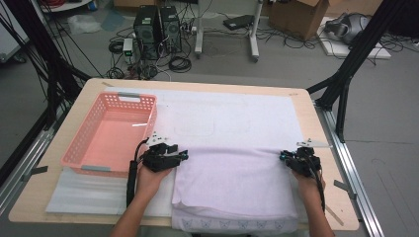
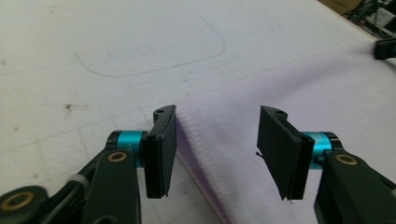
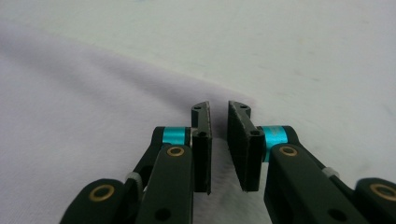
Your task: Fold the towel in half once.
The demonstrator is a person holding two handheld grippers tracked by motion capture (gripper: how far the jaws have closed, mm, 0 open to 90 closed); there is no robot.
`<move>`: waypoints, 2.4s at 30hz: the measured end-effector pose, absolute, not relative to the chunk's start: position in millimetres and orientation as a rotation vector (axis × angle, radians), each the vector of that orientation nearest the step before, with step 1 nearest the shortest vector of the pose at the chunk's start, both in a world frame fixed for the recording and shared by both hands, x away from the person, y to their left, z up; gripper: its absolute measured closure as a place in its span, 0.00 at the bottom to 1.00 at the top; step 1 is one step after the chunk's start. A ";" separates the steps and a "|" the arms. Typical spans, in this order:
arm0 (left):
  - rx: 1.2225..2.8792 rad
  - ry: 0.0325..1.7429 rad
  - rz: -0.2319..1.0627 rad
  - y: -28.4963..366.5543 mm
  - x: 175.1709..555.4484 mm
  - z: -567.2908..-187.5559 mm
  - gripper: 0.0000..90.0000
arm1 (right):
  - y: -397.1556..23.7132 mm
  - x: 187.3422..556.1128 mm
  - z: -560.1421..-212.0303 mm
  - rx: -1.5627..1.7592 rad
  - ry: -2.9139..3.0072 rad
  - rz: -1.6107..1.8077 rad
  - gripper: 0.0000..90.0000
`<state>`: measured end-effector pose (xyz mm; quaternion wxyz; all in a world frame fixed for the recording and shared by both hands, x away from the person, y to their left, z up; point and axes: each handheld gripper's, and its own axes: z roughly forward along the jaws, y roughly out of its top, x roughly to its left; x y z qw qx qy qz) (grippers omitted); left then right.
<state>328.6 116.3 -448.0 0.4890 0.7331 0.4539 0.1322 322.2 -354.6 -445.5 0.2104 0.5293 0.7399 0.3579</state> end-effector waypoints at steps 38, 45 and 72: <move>1.796 1.085 0.418 95.6 347.5 -423.1 0.95 | -355.3 304.1 -432.0 1.326 2.064 1.164 0.95; 1.793 1.090 0.492 90.9 384.0 -404.3 0.95 | -358.3 333.9 -408.0 1.285 2.038 1.150 0.95; 1.716 1.187 0.450 88.6 448.8 -401.2 0.69 | -344.9 421.7 -397.9 1.405 1.943 1.127 0.69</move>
